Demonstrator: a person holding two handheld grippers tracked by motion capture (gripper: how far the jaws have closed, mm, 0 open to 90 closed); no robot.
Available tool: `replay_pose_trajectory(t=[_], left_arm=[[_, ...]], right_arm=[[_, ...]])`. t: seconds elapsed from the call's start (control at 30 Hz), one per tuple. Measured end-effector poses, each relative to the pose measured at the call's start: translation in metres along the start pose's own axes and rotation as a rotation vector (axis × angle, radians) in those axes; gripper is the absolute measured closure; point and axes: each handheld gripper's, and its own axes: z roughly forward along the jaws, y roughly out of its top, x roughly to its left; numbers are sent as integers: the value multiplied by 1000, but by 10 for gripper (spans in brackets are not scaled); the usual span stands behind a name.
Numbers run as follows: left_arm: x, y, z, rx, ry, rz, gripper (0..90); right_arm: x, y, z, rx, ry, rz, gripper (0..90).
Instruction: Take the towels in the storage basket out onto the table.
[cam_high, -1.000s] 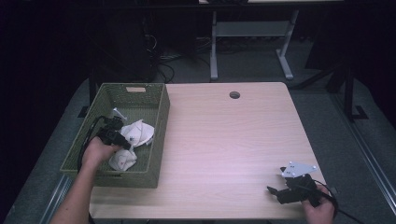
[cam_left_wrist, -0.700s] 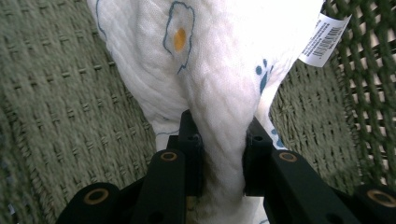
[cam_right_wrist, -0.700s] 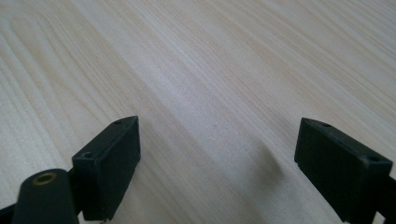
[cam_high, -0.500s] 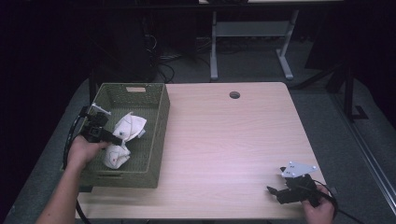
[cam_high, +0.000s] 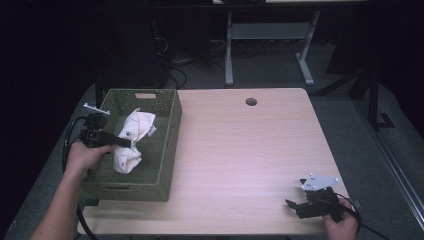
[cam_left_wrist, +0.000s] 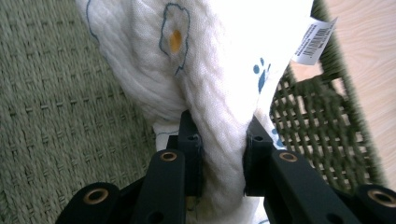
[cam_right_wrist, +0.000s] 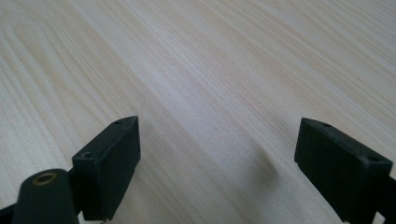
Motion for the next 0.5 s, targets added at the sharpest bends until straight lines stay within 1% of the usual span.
replay_pose_trajectory(t=[0.07,0.2,0.23,0.4,0.43,0.47,0.5], left_arm=[[-4,2,-4,-5,-8,9,743],[-13,8,-10,-25,-17,15,742],[-15,9,-12,-34,-31,20,742],[-26,16,-15,-40,-37,43,742],[-28,18,-16,-43,-41,49,742],[-30,19,-17,-47,-40,49,742],[-32,20,-18,-50,-42,56,742]], right_arm=[[-1,0,0,-1,0,-2,140],[-1,0,0,0,-1,-1,140],[-1,0,0,0,-2,-1,140],[-1,0,0,-1,-2,4,140],[0,0,0,-3,-1,12,140],[1,0,0,-9,6,37,140],[1,0,0,-8,5,35,140]])
